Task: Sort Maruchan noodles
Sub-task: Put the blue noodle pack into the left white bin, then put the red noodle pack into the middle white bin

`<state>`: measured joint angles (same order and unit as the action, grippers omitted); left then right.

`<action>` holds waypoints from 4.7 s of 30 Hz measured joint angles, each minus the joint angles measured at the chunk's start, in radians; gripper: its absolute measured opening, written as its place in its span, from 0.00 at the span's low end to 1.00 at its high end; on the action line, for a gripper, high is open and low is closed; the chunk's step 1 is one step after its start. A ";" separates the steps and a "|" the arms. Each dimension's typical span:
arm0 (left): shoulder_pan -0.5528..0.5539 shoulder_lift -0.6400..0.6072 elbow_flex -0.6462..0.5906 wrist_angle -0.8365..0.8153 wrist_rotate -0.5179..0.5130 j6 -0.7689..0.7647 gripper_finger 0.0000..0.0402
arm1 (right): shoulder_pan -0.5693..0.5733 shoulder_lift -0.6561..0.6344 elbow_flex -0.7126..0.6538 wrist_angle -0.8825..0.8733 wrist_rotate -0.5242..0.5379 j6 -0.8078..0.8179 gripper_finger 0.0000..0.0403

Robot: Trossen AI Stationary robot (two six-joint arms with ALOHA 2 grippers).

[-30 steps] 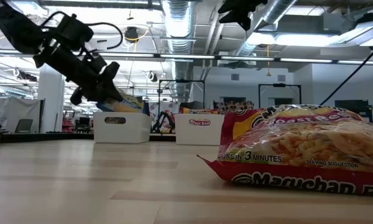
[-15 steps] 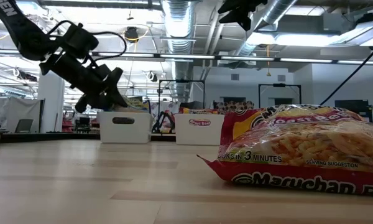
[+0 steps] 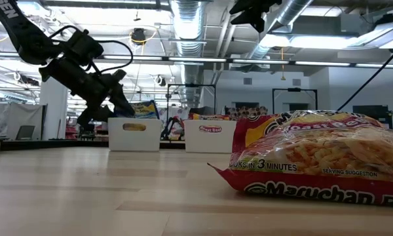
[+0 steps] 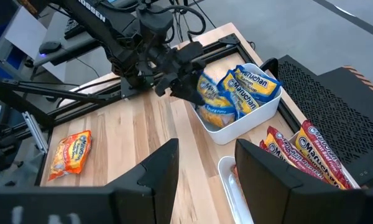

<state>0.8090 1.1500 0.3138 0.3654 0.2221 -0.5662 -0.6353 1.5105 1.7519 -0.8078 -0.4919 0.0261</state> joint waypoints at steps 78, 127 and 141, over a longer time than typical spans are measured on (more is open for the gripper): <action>-0.116 -0.424 0.696 -0.924 0.163 0.347 0.53 | 0.572 0.000 -0.312 -0.314 0.005 0.495 0.48; -0.216 -0.423 0.696 -1.013 0.101 0.338 0.53 | 0.889 0.179 -0.940 0.694 -0.006 0.947 0.57; -0.216 -0.423 0.696 -1.022 0.099 0.345 0.53 | 0.897 0.204 -0.941 0.797 -0.059 1.063 0.19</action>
<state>0.5926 0.7265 1.0096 -0.6567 0.3214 -0.2211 0.2615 1.7145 0.8104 -0.0103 -0.5508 1.0892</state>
